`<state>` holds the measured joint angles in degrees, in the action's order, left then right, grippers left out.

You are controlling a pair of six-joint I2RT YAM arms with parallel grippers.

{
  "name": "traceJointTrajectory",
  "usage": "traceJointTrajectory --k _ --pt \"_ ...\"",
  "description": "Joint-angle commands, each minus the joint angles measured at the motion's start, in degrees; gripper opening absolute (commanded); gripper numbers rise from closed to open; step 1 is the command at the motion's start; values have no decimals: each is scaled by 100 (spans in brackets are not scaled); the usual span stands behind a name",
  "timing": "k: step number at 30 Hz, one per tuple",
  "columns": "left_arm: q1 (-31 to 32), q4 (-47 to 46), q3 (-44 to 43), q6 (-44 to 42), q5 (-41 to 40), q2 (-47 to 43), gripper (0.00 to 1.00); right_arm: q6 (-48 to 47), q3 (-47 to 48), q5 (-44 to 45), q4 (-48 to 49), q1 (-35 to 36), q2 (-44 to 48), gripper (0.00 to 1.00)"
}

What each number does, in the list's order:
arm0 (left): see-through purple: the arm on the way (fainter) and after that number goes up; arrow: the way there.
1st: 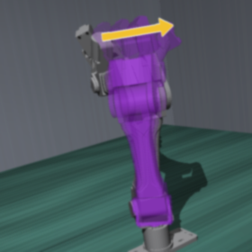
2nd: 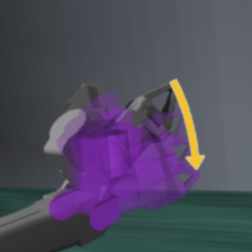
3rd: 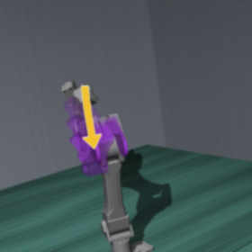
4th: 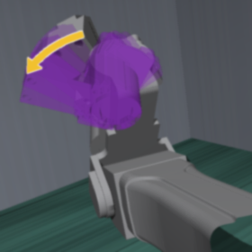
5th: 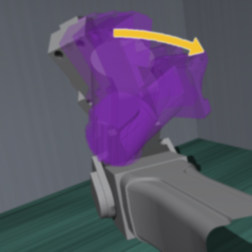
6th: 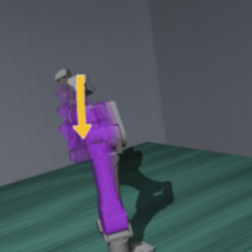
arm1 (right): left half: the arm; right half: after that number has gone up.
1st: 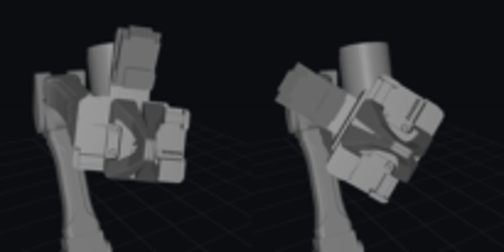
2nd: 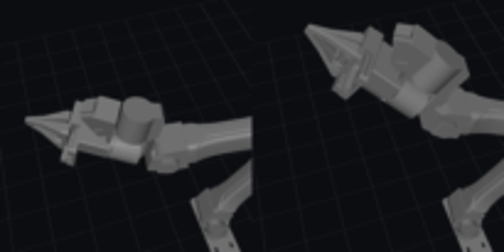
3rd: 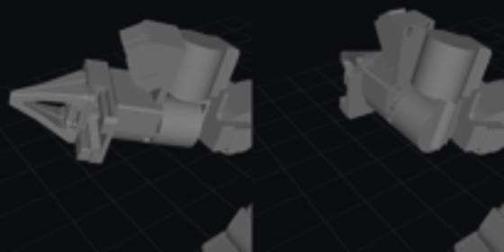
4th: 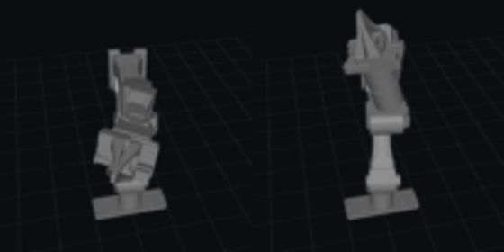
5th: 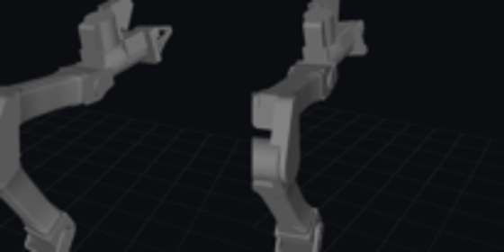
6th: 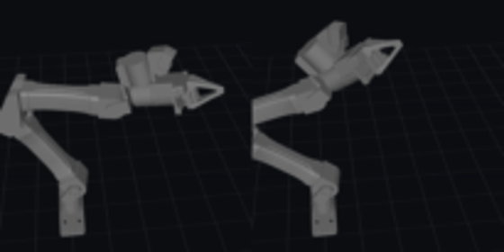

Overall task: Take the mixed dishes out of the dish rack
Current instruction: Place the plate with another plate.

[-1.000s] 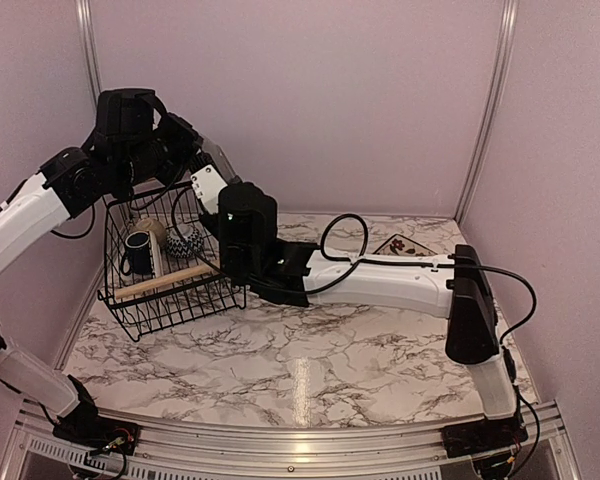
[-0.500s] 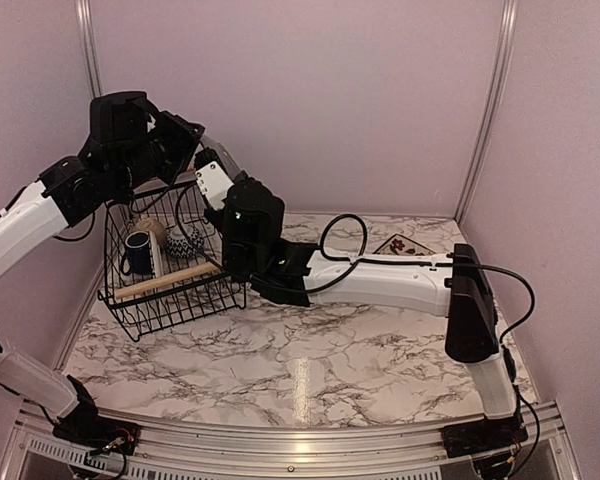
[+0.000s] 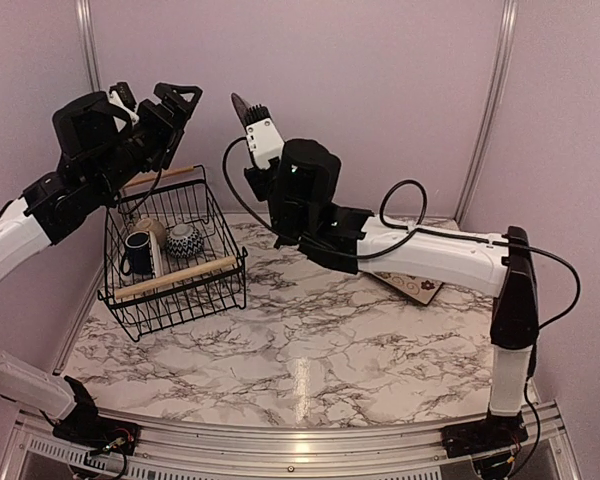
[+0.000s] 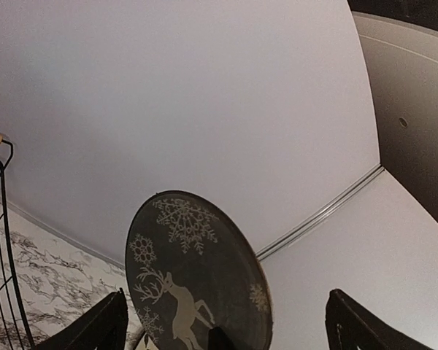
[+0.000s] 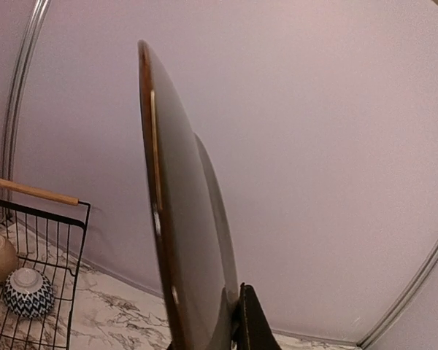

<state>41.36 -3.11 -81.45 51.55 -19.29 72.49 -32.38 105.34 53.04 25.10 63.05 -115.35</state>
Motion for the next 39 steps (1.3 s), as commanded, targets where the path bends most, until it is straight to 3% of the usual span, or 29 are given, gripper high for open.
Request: traceJointTrajectory --k 1,3,7,10,17,23,27,34,39 --pt "21 -119 151 -579 149 -406 99 2558 40 -1470 -984 -535 1127 0" --pt "25 3 220 -751 173 -524 99 3397 -304 -2125 -1275 -823 1471 0" --pt "28 143 494 -994 131 -779 99 5359 -1215 -4254 -1444 -1888 2137 0" --pt "22 53 869 -1057 67 -966 99 6420 -2211 -5817 -849 -2717 2491 0" --pt "29 68 1143 -1195 235 -863 99 8805 -4142 -8196 717 -4742 2700 0" --pt "30 92 1144 -1213 595 -631 99 9853 -5402 -8811 1698 -5928 2554 0" --pt "22 213 1130 -1243 633 -600 99 10130 -5793 -9042 1641 -6528 2420 0" --pt "25 530 1156 -1342 428 -656 99 10348 -6311 -9064 1875 -6924 2262 0" --pt "30 610 1151 -1369 371 -711 99 9996 -6225 -8839 1218 -6973 2167 0"
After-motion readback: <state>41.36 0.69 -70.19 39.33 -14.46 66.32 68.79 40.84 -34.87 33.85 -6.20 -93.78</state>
